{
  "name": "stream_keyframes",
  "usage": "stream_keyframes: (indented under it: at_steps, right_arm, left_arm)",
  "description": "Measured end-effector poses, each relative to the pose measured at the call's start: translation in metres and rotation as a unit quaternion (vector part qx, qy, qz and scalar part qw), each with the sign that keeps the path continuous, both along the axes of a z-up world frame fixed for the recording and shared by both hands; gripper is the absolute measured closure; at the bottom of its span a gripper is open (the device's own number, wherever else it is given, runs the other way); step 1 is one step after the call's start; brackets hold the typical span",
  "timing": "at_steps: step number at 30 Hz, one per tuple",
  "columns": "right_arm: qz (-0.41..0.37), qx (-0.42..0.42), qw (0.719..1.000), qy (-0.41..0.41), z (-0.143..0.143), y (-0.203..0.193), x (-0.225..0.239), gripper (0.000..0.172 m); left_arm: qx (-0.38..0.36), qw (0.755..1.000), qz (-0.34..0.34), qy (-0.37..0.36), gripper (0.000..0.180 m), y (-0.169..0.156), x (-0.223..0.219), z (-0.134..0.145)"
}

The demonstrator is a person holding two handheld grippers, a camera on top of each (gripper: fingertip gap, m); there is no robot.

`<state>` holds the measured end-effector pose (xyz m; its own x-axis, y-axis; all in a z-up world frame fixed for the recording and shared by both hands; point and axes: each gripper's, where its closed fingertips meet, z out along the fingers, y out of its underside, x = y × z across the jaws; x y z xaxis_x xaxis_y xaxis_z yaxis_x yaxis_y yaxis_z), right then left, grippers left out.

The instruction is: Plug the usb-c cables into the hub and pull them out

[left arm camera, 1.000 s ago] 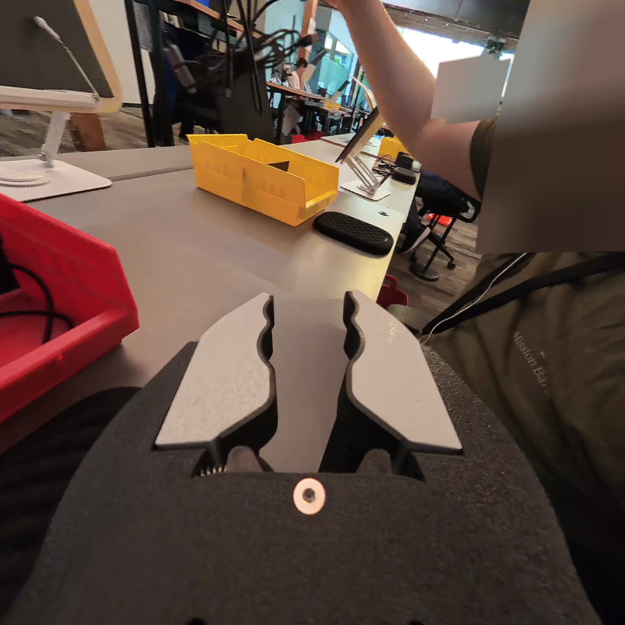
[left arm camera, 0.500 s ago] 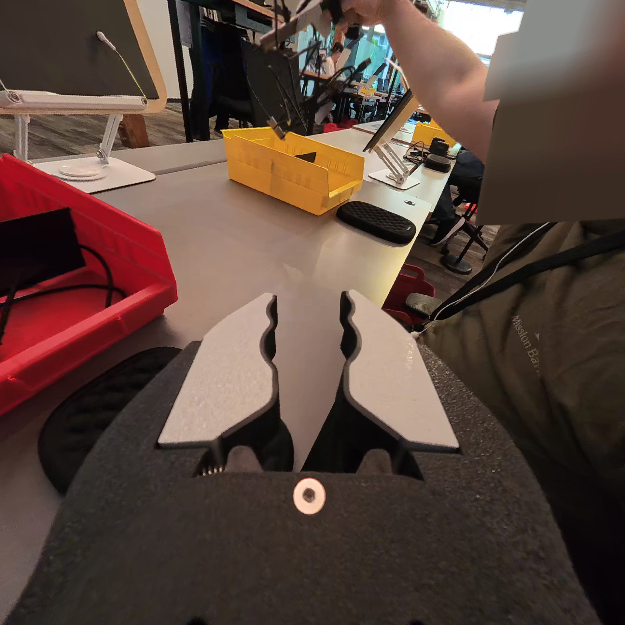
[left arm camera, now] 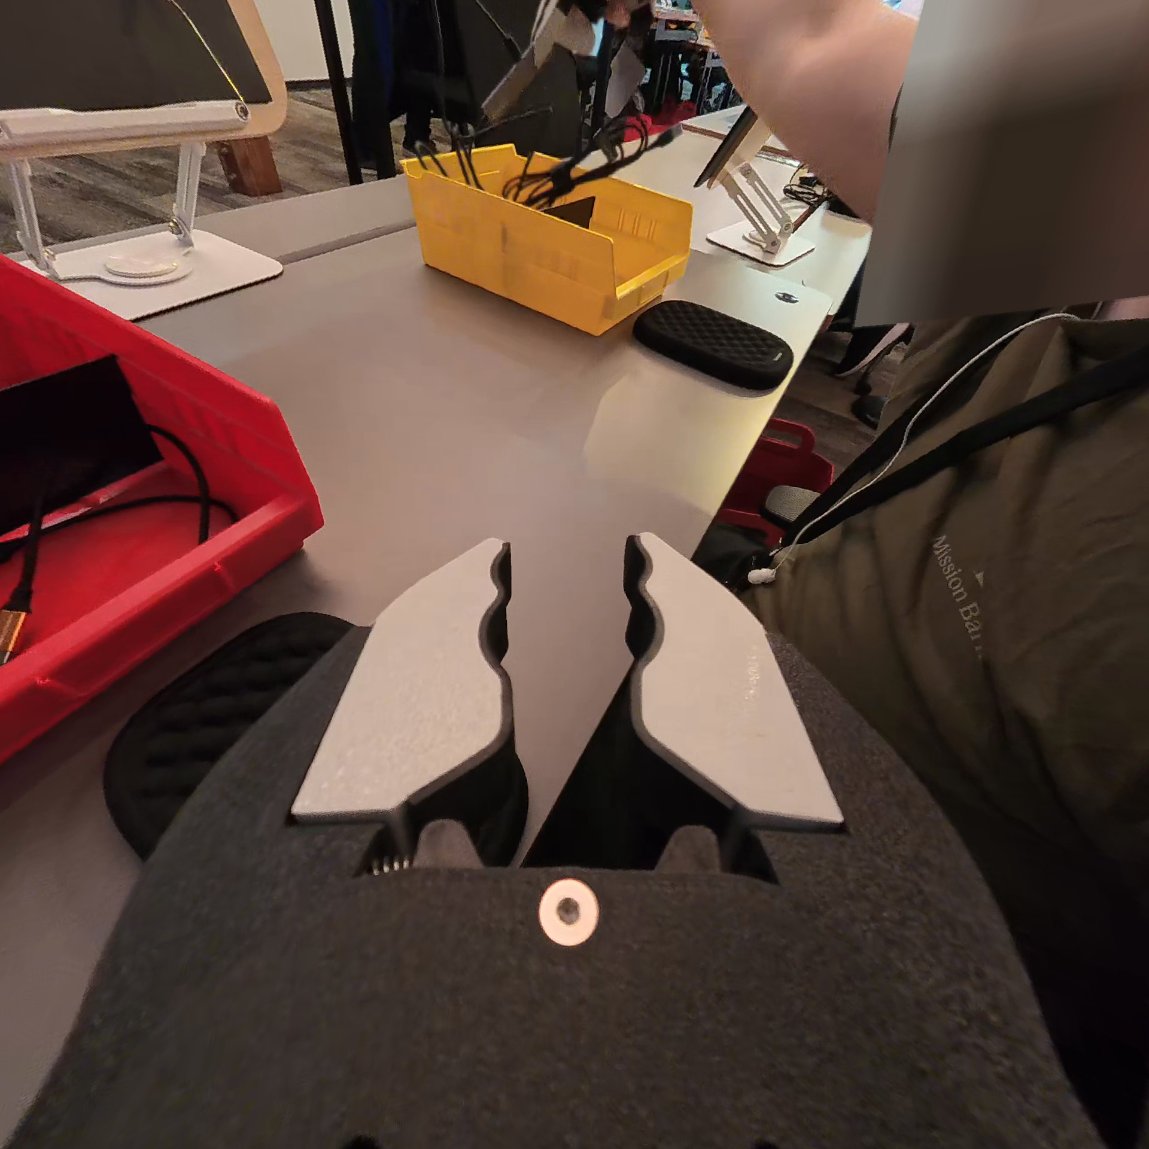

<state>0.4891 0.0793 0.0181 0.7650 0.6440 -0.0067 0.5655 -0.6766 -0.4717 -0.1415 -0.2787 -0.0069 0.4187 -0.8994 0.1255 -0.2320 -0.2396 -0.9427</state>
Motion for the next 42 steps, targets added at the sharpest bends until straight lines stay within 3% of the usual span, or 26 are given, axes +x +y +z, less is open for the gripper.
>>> stream_keyframes:
  at_steps: [9,14,18,22,24,27,31,34,36,39,42]
  right_arm:
    - [0.143,-0.062,0.987,-0.044,-0.041,-0.001,-0.059,0.162]
    - [0.154,-0.074,0.974,-0.148,-0.059,0.014,-0.062,0.160]
    - [0.170,-0.023,0.967,-0.189,-0.037,0.011,-0.059,0.149]
    - [0.154,0.073,0.965,-0.200,0.022,0.001,-0.054,0.139]
    - [0.142,0.139,0.966,-0.168,0.060,-0.010,-0.066,0.139]
    - [0.116,0.289,0.949,-0.052,0.123,-0.037,-0.107,0.139]
    - [0.072,0.464,0.871,0.144,0.181,-0.101,-0.167,0.136]
    - [0.075,0.525,0.813,0.240,0.190,-0.140,-0.205,0.137]
    - [0.104,0.536,0.792,0.272,0.192,-0.154,-0.231,0.138]
    - [0.135,0.537,0.785,0.277,0.189,-0.157,-0.258,0.139]
    - [0.176,0.511,0.802,0.254,0.164,-0.152,-0.276,0.139]
  left_arm:
    - [0.000,1.000,-0.028,-0.003,0.147,0.010,0.023,0.003]
    - [0.011,0.999,-0.037,0.000,0.146,0.005,0.031,0.004]
    - [0.012,1.000,-0.020,-0.006,0.142,0.006,0.022,0.006]
    - [0.028,0.999,-0.004,-0.030,0.141,0.017,0.007,0.026]
    - [0.047,0.998,0.009,-0.046,0.141,0.027,-0.001,0.040]
    - [0.087,0.994,0.054,-0.039,0.141,0.057,-0.016,0.054]
    - [0.112,0.987,0.111,0.016,0.141,0.114,-0.033,0.057]
    - [0.105,0.982,0.120,0.103,0.141,0.162,-0.043,0.046]
    - [0.101,0.971,0.120,0.178,0.141,0.193,-0.049,0.033]
    - [0.069,0.967,0.093,0.226,0.145,0.220,-0.048,0.017]
    - [0.027,0.961,0.075,0.265,0.146,0.234,-0.044,-0.005]
